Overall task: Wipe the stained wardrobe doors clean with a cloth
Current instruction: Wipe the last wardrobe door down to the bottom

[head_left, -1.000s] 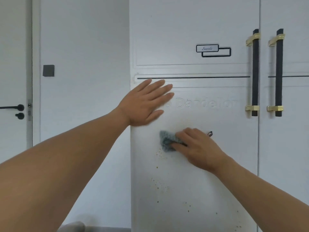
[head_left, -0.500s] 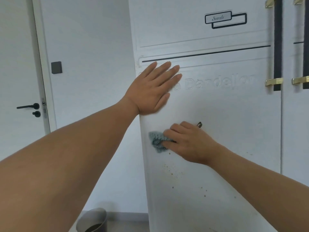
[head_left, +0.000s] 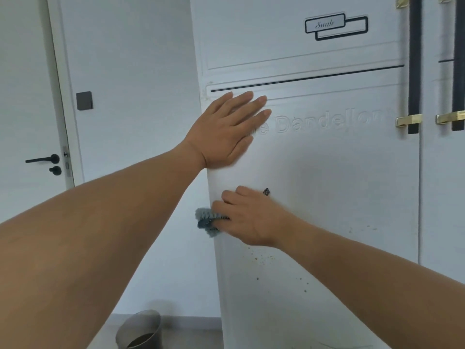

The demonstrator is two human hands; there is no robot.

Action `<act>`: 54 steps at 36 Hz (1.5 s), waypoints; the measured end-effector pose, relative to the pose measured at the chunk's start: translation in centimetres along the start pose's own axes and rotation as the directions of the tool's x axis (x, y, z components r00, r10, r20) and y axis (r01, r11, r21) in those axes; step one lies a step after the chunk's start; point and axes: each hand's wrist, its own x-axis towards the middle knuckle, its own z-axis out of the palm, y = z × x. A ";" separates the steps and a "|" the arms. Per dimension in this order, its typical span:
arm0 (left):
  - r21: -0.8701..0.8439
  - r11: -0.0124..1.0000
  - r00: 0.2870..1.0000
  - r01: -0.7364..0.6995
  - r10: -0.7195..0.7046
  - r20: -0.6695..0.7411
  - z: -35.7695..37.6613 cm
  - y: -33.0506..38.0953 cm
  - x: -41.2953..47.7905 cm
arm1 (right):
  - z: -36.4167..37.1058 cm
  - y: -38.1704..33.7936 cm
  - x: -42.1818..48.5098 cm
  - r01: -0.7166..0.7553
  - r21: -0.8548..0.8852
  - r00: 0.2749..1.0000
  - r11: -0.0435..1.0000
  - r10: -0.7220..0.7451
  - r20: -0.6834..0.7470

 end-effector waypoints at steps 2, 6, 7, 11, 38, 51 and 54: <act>0.003 1.000 1.000 0.006 -0.006 -0.007 0.1 0.2 0.0 | -0.5 1.0 -0.2 -0.149 0.015 0.988 0.989 0.150 -0.027; -0.005 0.998 0.998 0.056 -0.056 -0.006 -0.1 0.9 -0.1 | 0.0 -0.4 -1.7 -0.110 0.081 0.994 0.991 0.110 0.008; -0.021 0.996 0.996 0.088 -0.088 -0.006 -0.2 1.5 -0.2 | 0.2 -1.4 -2.4 -0.024 0.089 0.999 0.996 0.019 0.048; -0.084 0.961 0.964 0.263 -0.264 -0.008 0.1 5.6 -1.3 | -0.4 -3.1 -4.7 -0.110 0.110 0.994 0.988 0.107 0.031; -0.076 0.936 0.926 0.343 -0.350 -0.138 1.6 8.3 -2.7 | -0.6 -0.3 -9.8 -0.087 0.105 0.995 0.991 0.083 0.049; -0.108 0.919 0.921 0.379 -0.386 -0.051 1.2 8.8 -3.1 | -3.6 5.8 -12.8 -0.657 0.134 0.739 0.742 0.669 -0.081; -0.095 0.922 0.923 0.376 -0.382 -0.054 1.3 8.8 -3.3 | -3.0 5.2 -14.0 -0.440 0.081 0.897 0.894 0.442 -0.001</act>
